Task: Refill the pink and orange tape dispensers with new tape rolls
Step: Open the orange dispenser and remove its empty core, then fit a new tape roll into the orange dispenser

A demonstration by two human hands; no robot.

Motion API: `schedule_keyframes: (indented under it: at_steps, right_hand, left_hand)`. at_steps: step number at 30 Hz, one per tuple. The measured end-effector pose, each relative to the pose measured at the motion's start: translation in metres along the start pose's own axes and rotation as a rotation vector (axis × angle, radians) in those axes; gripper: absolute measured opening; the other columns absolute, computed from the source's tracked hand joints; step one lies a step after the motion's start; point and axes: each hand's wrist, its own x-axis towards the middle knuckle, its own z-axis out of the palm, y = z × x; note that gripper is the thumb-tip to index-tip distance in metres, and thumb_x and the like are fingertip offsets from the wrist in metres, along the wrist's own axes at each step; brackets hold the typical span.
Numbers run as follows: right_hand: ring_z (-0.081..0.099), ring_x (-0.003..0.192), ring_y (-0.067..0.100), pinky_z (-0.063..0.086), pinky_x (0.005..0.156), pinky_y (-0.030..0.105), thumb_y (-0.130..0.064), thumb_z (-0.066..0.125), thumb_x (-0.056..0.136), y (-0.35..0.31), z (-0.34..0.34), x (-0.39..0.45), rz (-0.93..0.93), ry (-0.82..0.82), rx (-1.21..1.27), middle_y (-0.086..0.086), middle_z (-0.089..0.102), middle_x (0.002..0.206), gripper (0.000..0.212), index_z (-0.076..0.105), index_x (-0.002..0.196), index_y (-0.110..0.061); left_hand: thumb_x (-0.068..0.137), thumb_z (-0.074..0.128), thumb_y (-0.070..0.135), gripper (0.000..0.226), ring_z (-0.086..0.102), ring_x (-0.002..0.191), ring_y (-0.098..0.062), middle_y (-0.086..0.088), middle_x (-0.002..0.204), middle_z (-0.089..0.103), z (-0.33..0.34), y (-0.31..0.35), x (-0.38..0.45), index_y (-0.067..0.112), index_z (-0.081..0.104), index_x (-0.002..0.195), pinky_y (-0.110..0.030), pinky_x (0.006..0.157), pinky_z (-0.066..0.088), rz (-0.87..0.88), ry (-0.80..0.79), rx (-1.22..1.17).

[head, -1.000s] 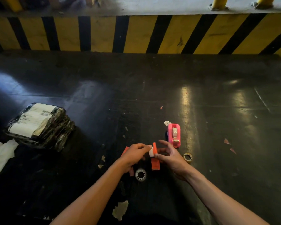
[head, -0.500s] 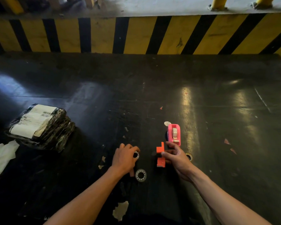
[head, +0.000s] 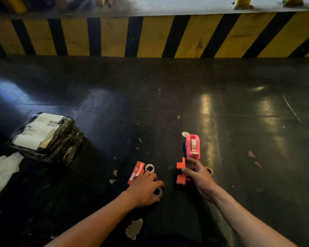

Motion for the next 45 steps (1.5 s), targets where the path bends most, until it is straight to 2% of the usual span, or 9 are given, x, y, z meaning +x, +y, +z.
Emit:
schedule_keyframes:
  at_steps: [6, 9, 12, 15, 23, 27, 31, 35, 45]
  right_hand:
    - [0.070, 0.106, 0.030, 0.058, 0.083, 0.042, -0.027, 0.083, 0.071, 0.002, 0.006, -0.004, -0.007, -0.001, 0.010, 0.014, 0.067, 0.120, 0.062, 0.058, 0.127, -0.032]
    - [0.067, 0.110, 0.032, 0.057, 0.091, 0.048, -0.028, 0.084, 0.069, -0.003, 0.009, -0.006, 0.003, -0.029, 0.006, 0.015, 0.065, 0.123, 0.061, 0.059, 0.124, -0.037]
    - [0.068, 0.111, 0.033, 0.057, 0.093, 0.049, -0.027, 0.085, 0.068, -0.011, 0.016, -0.011, 0.000, -0.079, 0.030, 0.017, 0.065, 0.124, 0.063, 0.058, 0.125, -0.035]
    - [0.070, 0.108, 0.031, 0.059, 0.086, 0.042, -0.027, 0.086, 0.069, -0.018, 0.023, -0.015, -0.003, -0.115, 0.052, 0.018, 0.066, 0.123, 0.066, 0.057, 0.128, -0.034]
    - [0.073, 0.104, 0.030, 0.059, 0.083, 0.044, -0.017, 0.082, 0.077, -0.021, 0.031, -0.017, -0.001, -0.153, 0.117, 0.019, 0.068, 0.122, 0.061, 0.056, 0.131, -0.030]
    - [0.073, 0.104, 0.031, 0.061, 0.080, 0.042, -0.018, 0.084, 0.075, -0.022, 0.031, -0.018, 0.011, -0.159, 0.127, 0.020, 0.066, 0.124, 0.064, 0.056, 0.131, -0.029]
    - [0.073, 0.105, 0.031, 0.060, 0.083, 0.043, -0.015, 0.082, 0.078, -0.024, 0.030, -0.020, 0.009, -0.172, 0.128, 0.020, 0.066, 0.124, 0.062, 0.054, 0.132, -0.027]
    - [0.074, 0.101, 0.029, 0.060, 0.076, 0.036, -0.013, 0.080, 0.081, -0.026, 0.034, -0.021, -0.003, -0.161, 0.120, 0.019, 0.067, 0.121, 0.058, 0.055, 0.132, -0.027]
    - [0.073, 0.103, 0.033, 0.060, 0.079, 0.040, -0.023, 0.085, 0.074, -0.025, 0.045, -0.020, -0.031, -0.169, 0.098, 0.021, 0.066, 0.121, 0.066, 0.054, 0.132, -0.030]
  left_hand:
    - [0.090, 0.069, 0.029, 0.055, 0.049, 0.126, -0.012, 0.003, 0.141, 0.043, 0.001, 0.006, 0.002, 0.031, 0.047, 0.139, -0.026, 0.102, 0.045, -0.124, 0.177, -0.438]
    - [0.084, 0.076, 0.029, 0.049, 0.056, 0.112, -0.006, 0.004, 0.129, 0.052, -0.006, 0.005, 0.005, 0.029, 0.055, 0.128, -0.015, 0.089, 0.047, -0.240, 0.312, -0.698]
    - [0.087, 0.075, 0.023, 0.037, 0.069, 0.097, -0.014, -0.003, 0.117, 0.062, -0.020, 0.006, 0.007, 0.027, 0.059, 0.121, -0.021, 0.070, 0.058, -0.358, 0.296, -1.223]
    - [0.096, 0.065, 0.021, 0.028, 0.069, 0.103, -0.028, -0.013, 0.122, 0.059, -0.034, 0.008, 0.009, 0.024, 0.062, 0.123, -0.035, 0.081, 0.061, -0.474, 0.264, -1.658]
    - [0.096, 0.059, 0.014, 0.029, 0.066, 0.108, -0.039, -0.023, 0.127, 0.058, -0.046, 0.007, 0.001, 0.013, 0.064, 0.125, -0.042, 0.082, 0.059, -0.512, 0.176, -2.125]
    - [0.093, 0.060, 0.001, 0.032, 0.066, 0.109, -0.035, -0.022, 0.125, 0.061, -0.044, 0.007, 0.001, 0.014, 0.060, 0.122, -0.037, 0.081, 0.059, -0.463, 0.156, -2.089]
    - [0.092, 0.067, 0.009, 0.033, 0.070, 0.104, -0.032, -0.018, 0.124, 0.061, -0.039, 0.008, 0.005, 0.015, 0.060, 0.123, -0.036, 0.077, 0.060, -0.544, 0.196, -1.997]
    - [0.091, 0.070, 0.022, 0.039, 0.072, 0.101, -0.026, -0.015, 0.118, 0.069, -0.033, 0.009, 0.011, 0.014, 0.055, 0.127, -0.038, 0.084, 0.056, -0.634, 0.258, -1.912]
    - [0.088, 0.073, 0.022, 0.036, 0.076, 0.093, -0.023, -0.013, 0.099, 0.079, -0.033, 0.016, 0.017, 0.009, 0.058, 0.118, -0.040, 0.093, 0.054, -0.569, 0.334, -2.134]
